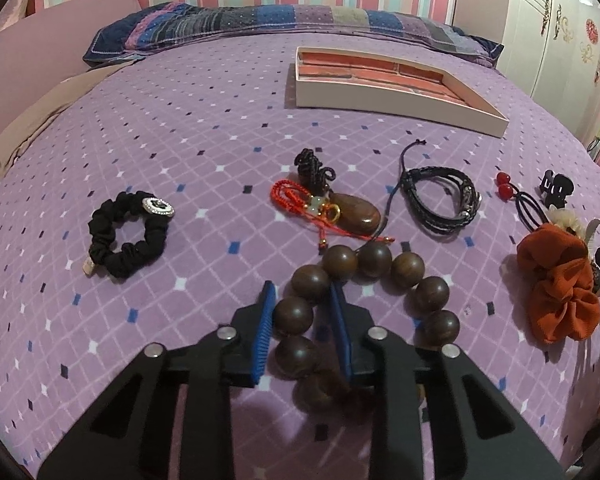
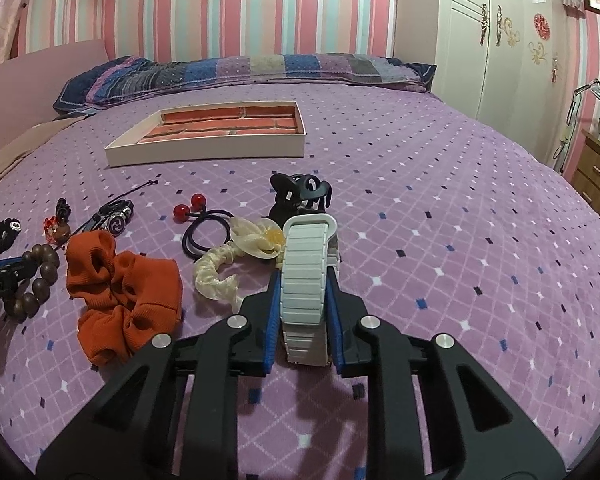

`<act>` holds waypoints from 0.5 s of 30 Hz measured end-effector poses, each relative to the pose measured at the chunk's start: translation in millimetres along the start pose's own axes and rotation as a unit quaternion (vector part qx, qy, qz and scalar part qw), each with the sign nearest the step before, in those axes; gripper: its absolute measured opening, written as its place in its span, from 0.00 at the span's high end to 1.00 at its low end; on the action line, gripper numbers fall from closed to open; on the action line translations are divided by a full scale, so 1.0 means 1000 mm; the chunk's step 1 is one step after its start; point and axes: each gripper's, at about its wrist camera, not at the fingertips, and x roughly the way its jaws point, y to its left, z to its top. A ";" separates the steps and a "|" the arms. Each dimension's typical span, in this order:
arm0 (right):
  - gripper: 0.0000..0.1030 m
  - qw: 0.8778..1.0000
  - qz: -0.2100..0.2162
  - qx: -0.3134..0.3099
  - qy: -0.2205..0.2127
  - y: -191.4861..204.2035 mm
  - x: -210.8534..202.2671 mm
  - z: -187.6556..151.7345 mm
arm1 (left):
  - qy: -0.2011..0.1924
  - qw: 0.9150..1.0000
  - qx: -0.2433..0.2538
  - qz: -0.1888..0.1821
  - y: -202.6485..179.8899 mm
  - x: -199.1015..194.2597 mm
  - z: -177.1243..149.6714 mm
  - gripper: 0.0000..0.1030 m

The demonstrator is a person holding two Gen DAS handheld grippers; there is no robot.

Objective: Organize jewelry
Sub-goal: 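Carry the watch and bracelet into the tray with both tools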

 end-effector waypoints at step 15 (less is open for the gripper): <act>0.80 0.999 0.026 0.005 -0.018 -0.005 -0.020 0.012 | -0.060 0.998 0.022 -0.010 -0.012 -0.049 0.004 0.74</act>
